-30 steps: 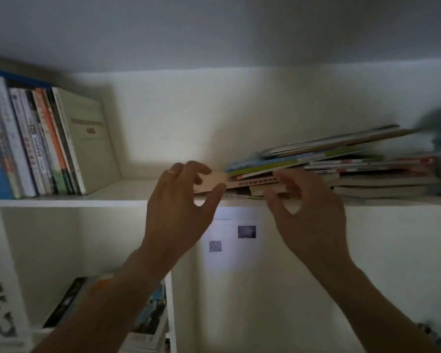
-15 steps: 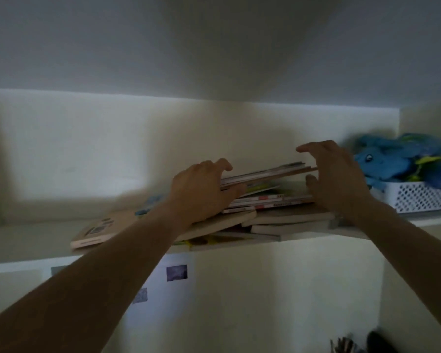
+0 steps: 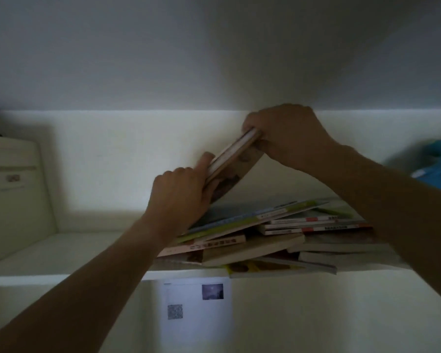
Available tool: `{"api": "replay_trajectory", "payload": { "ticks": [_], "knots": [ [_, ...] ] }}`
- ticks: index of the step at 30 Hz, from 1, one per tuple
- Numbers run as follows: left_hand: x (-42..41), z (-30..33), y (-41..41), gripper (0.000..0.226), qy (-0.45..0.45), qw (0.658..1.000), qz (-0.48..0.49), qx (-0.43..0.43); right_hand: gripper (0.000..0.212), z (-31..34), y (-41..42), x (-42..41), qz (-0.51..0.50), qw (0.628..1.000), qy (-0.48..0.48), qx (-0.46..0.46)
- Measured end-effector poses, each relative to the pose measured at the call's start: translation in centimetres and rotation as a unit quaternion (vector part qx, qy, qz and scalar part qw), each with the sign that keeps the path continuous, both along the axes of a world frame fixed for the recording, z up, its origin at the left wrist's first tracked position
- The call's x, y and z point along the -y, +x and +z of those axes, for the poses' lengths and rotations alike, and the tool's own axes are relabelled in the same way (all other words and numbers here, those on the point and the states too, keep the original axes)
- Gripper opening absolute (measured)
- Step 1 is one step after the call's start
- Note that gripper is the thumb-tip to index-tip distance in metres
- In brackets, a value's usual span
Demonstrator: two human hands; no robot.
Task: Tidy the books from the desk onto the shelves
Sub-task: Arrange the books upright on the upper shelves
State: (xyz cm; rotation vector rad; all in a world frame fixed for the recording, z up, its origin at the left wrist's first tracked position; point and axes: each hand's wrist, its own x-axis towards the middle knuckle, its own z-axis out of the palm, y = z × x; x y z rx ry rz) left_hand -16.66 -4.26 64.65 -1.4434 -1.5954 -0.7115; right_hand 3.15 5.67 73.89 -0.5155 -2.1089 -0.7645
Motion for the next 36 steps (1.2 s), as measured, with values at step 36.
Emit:
{"api": "replay_trajectory", "payload": {
  "ticks": [36],
  "knots": [
    [10.9, -7.1, -19.9, 0.034, 0.257, 0.922, -0.019, 0.288, 0.061, -10.5, -37.9, 8.4, 0.388, 0.582, -0.676, -0.23]
  ]
}}
